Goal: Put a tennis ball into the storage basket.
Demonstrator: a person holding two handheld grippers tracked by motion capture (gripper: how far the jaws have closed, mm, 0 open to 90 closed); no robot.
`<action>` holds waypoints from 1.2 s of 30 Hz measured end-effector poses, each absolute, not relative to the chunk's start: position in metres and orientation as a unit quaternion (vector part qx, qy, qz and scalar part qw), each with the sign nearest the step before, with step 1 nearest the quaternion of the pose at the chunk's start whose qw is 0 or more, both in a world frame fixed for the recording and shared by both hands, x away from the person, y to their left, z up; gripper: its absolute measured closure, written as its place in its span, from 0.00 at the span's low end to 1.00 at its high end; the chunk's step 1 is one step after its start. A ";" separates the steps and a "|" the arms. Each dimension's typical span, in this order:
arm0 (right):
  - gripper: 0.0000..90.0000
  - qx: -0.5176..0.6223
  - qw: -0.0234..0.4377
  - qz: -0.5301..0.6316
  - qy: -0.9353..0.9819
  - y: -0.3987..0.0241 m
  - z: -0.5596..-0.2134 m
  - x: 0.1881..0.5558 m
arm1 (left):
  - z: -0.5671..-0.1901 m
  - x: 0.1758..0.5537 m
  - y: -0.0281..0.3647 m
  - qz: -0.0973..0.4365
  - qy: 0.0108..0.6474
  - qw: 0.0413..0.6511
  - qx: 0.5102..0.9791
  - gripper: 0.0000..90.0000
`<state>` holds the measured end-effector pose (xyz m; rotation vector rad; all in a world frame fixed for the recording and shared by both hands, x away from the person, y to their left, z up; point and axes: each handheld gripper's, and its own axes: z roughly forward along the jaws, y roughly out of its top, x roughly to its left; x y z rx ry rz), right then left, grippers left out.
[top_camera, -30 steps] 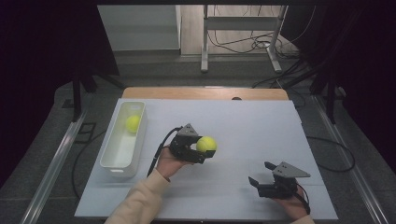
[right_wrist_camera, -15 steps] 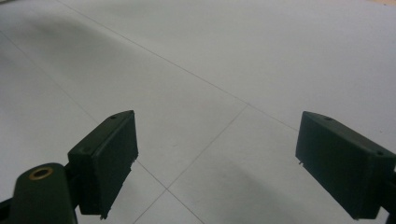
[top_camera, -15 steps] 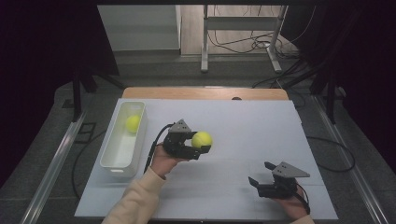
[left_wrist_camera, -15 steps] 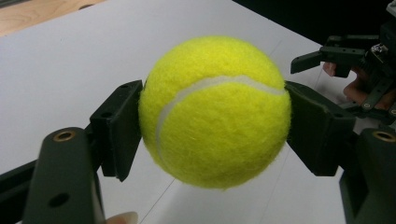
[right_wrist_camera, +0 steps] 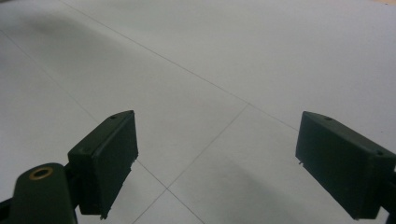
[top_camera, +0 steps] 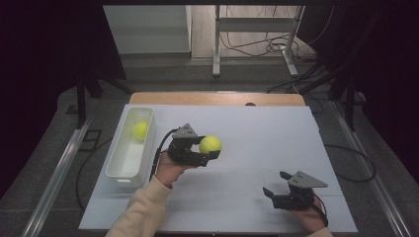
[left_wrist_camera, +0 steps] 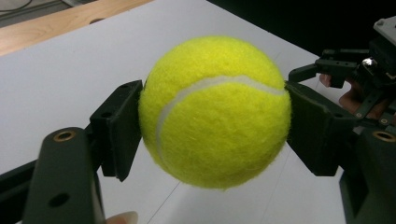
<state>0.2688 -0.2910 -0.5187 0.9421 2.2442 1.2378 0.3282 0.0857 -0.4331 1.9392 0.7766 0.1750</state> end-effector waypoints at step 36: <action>0.15 0.339 0.205 0.444 0.804 -0.291 -0.518 0.269 | -0.406 0.320 0.122 0.105 0.335 0.536 0.767 0.29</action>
